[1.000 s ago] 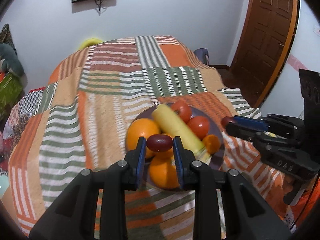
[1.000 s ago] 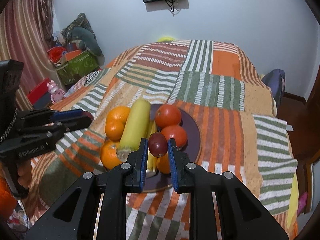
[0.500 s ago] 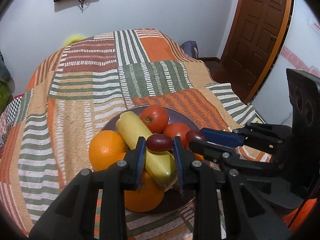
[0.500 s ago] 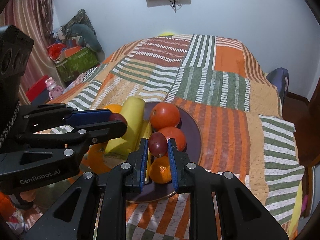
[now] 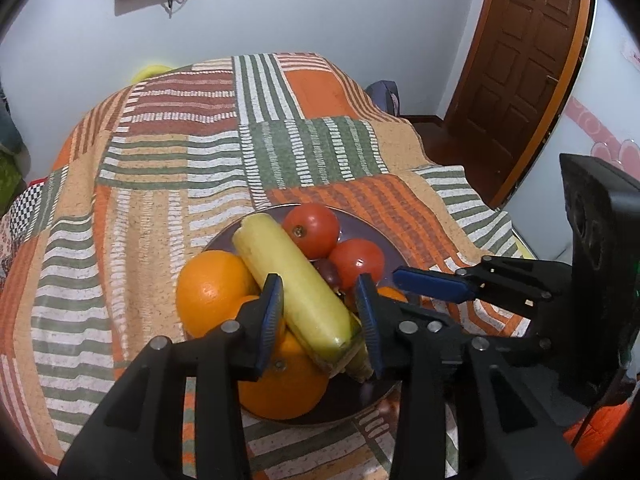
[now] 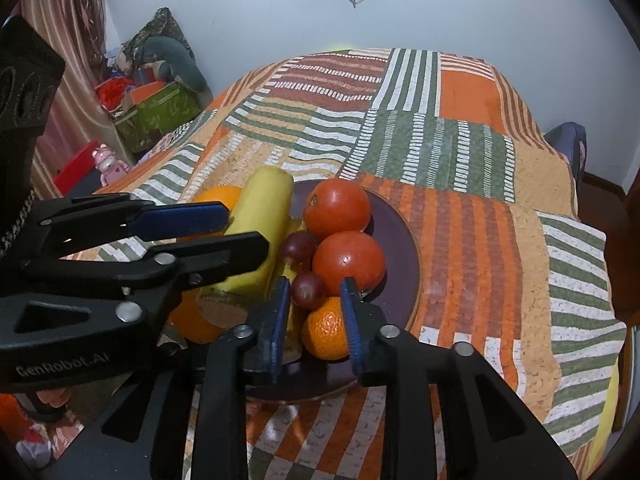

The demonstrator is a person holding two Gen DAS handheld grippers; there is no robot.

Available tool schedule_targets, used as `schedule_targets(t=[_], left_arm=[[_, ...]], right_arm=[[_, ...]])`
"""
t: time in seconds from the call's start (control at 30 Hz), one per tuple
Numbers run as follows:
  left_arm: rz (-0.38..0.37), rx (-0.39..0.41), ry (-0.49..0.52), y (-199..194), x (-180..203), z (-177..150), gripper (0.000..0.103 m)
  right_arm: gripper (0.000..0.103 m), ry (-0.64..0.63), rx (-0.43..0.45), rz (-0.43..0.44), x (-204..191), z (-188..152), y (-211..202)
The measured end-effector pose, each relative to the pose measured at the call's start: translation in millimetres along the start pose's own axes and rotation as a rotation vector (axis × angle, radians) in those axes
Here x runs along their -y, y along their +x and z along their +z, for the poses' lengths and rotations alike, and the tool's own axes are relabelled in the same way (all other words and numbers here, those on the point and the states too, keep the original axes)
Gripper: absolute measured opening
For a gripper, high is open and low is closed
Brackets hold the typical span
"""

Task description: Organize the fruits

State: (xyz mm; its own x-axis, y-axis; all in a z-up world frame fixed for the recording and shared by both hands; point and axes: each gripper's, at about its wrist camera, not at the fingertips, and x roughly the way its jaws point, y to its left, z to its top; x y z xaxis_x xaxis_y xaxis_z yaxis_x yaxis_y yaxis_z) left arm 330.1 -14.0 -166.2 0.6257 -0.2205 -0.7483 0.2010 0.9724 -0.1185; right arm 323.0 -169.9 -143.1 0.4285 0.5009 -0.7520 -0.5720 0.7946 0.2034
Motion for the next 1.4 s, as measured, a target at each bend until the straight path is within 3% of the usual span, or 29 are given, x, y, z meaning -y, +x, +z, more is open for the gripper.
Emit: schedule_targets(t=[0.27, 0.6, 0.93, 1.0, 1.2, 1.4], left_arm=[[0.053, 0.125, -0.022, -58, 1, 1, 0.038], [0.090, 0.370, 0.000, -185, 35, -7, 0.038], [0.122, 0.578, 0.016, -298, 67, -39, 0.039], [0.118, 0.607, 0.009, -313, 69, -46, 0.050], [0.164, 0.677, 0.016, -339, 78, -64, 0.070], [0.178, 0.705, 0.009, -351, 79, -75, 0.086]], right_arm=[[0.025, 0.036, 0.069, -0.027, 2, 5, -39], [0.025, 0.020, 0.294, -0.057, -30, 15, -153], [0.025, -0.009, 0.526, -0.058, -84, -3, -257], [0.026, -0.015, 0.566, -0.066, -94, -9, -271], [0.047, -0.036, 0.665, -0.110, -114, -22, -297], [0.069, -0.044, 0.700, -0.159, -120, -23, -292]])
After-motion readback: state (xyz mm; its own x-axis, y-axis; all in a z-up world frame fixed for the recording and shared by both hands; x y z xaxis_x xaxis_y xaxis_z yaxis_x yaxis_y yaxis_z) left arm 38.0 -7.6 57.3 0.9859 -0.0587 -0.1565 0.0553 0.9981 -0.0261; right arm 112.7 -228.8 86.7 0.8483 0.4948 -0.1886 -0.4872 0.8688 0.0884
